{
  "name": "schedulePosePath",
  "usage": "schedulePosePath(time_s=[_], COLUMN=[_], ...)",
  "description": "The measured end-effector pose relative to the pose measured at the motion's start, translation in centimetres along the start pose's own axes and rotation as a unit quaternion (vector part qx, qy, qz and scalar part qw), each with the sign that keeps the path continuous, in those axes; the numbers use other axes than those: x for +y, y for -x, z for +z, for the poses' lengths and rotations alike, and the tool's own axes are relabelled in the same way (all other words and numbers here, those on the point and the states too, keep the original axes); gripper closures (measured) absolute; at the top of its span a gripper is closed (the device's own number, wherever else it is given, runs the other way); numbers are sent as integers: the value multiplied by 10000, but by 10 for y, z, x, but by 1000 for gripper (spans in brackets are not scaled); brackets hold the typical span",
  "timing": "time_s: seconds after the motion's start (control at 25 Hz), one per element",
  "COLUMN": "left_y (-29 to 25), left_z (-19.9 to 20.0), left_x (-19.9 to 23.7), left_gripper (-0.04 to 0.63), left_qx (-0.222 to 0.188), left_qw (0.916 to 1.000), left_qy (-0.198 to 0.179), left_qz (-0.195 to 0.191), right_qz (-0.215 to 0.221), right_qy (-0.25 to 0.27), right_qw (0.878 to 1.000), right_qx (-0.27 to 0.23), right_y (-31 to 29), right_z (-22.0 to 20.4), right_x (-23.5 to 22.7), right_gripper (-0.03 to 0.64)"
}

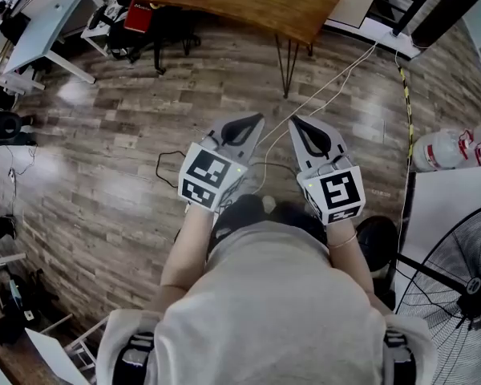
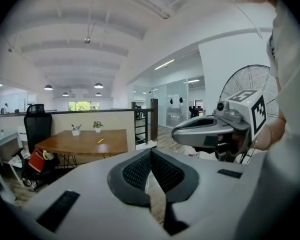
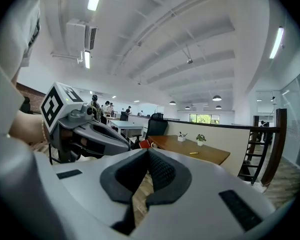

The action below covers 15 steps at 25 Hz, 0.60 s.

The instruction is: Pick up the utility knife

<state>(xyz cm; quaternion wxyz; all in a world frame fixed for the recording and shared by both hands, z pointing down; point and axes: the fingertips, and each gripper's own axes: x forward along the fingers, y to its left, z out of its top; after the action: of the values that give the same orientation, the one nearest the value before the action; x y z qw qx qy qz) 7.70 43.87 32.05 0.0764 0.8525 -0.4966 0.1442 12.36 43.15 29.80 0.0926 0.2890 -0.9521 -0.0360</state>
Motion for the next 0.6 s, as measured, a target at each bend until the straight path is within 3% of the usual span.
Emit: schedulePosePath(time_s=[0.12,0.24,0.32,0.6], left_y=[0,-1,-2,-24], left_z=[-2,-6,-8,-3], left_x=[5,13,16,48], left_gripper=[511,501,441,410], left_qx=[-36,-53,-13,29], left_qw=[9997,9987,9983,9988], left_qy=[167,310,371,351], left_qz=[188,405,457,347], right_qz=[32,22,27,285], right_qy=[-24,-56,-83,-19], right_qw=[10000,10000,9999,9996], right_qx=[32,61,65,-20], right_y=[-1,-4,-7,-44], right_z=[-5,-10,-11,-3], right_x=[-7,-15,-18,-22], right_gripper=[604,604,604,604])
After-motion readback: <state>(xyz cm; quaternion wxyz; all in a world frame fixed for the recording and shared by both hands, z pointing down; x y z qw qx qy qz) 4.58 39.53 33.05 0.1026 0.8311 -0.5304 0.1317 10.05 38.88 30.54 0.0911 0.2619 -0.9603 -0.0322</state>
